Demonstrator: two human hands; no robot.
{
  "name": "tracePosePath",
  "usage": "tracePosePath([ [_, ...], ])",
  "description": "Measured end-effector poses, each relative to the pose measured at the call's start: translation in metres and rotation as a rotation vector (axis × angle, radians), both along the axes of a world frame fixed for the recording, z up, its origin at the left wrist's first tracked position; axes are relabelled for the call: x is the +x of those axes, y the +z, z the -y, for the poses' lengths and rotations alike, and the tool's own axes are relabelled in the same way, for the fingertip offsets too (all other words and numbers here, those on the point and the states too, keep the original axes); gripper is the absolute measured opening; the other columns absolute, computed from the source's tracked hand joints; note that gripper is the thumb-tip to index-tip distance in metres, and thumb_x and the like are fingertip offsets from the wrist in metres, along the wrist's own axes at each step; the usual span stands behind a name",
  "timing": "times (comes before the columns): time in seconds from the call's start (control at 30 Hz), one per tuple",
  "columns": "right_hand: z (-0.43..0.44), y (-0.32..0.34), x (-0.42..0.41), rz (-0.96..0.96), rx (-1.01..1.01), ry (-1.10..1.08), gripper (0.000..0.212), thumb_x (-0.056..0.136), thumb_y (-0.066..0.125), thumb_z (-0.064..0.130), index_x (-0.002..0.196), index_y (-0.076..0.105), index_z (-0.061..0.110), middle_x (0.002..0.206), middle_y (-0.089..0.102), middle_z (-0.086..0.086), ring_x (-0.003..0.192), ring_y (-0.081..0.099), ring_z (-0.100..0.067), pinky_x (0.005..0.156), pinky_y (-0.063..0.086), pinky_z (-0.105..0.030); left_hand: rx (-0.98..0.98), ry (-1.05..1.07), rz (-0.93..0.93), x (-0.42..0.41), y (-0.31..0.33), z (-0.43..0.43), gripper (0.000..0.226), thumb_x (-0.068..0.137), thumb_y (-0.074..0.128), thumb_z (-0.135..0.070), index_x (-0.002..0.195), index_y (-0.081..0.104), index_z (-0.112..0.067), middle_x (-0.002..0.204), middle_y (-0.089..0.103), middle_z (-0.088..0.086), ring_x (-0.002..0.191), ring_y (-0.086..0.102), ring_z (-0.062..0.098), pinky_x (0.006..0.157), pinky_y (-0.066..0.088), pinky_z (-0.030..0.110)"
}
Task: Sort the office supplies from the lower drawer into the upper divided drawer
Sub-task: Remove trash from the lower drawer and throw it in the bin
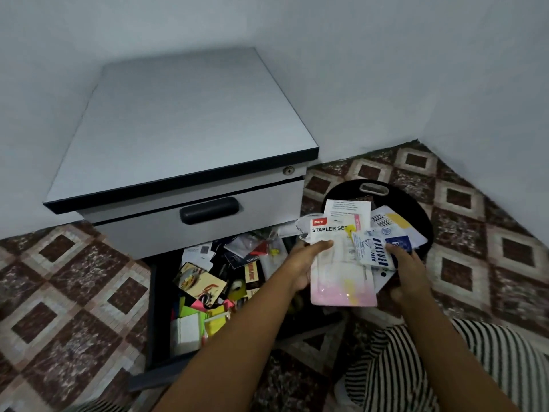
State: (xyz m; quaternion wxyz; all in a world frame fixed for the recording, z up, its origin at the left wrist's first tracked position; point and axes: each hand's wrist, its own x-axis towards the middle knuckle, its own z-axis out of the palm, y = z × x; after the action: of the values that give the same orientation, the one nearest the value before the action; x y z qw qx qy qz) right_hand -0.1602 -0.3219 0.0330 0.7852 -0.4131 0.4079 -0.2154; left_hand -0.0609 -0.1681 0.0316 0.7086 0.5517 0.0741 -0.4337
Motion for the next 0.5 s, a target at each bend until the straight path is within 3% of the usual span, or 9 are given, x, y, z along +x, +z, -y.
tracePosePath([
  [0.13, 0.033, -0.016, 0.009, -0.026, 0.069, -0.076, 0.031, 0.093, 0.051, 0.005, 0.124, 0.052, 0.004, 0.104, 0.064, -0.013, 0.078, 0.065, -0.024, 0.052, 0.054, -0.028, -0.025, 0.025, -0.065, 0.008, 0.0, 0.041, 0.014, 0.087, 0.063, -0.006, 0.101, 0.063, -0.007, 0.089, 0.069, 0.008, 0.076, 0.066, 0.02, 0.057, 0.057, 0.031],
  [0.2, 0.046, -0.023, 0.011, -0.071, 0.09, -0.11, 0.037, 0.094, 0.051, 0.008, 0.13, 0.049, 0.002, 0.1, 0.063, -0.012, 0.079, 0.062, -0.025, 0.056, 0.052, -0.034, -0.002, 0.039, -0.069, 0.012, -0.006, 0.059, 0.014, 0.089, 0.061, -0.007, 0.103, 0.063, -0.006, 0.085, 0.069, 0.006, 0.076, 0.065, 0.02, 0.057, 0.056, 0.03],
  [0.37, 0.065, -0.035, 0.017, -0.152, 0.143, -0.136, 0.035, 0.096, 0.051, 0.01, 0.129, 0.048, 0.002, 0.09, 0.061, -0.012, 0.074, 0.058, -0.024, 0.061, 0.046, -0.038, 0.084, 0.022, -0.062, 0.02, -0.009, 0.089, 0.033, 0.095, 0.052, -0.01, 0.127, 0.053, -0.002, 0.105, 0.065, 0.013, 0.087, 0.063, 0.026, 0.069, 0.053, 0.035],
  [0.5, 0.077, -0.042, 0.022, -0.163, 0.239, -0.145, 0.041, 0.096, 0.052, 0.019, 0.135, 0.046, 0.007, 0.11, 0.06, -0.013, 0.085, 0.059, -0.026, 0.073, 0.048, -0.04, 0.074, 0.032, -0.075, 0.026, -0.013, 0.101, 0.034, 0.098, 0.047, -0.021, 0.126, 0.055, -0.003, 0.115, 0.063, 0.015, 0.106, 0.058, 0.031, 0.072, 0.049, 0.032],
])
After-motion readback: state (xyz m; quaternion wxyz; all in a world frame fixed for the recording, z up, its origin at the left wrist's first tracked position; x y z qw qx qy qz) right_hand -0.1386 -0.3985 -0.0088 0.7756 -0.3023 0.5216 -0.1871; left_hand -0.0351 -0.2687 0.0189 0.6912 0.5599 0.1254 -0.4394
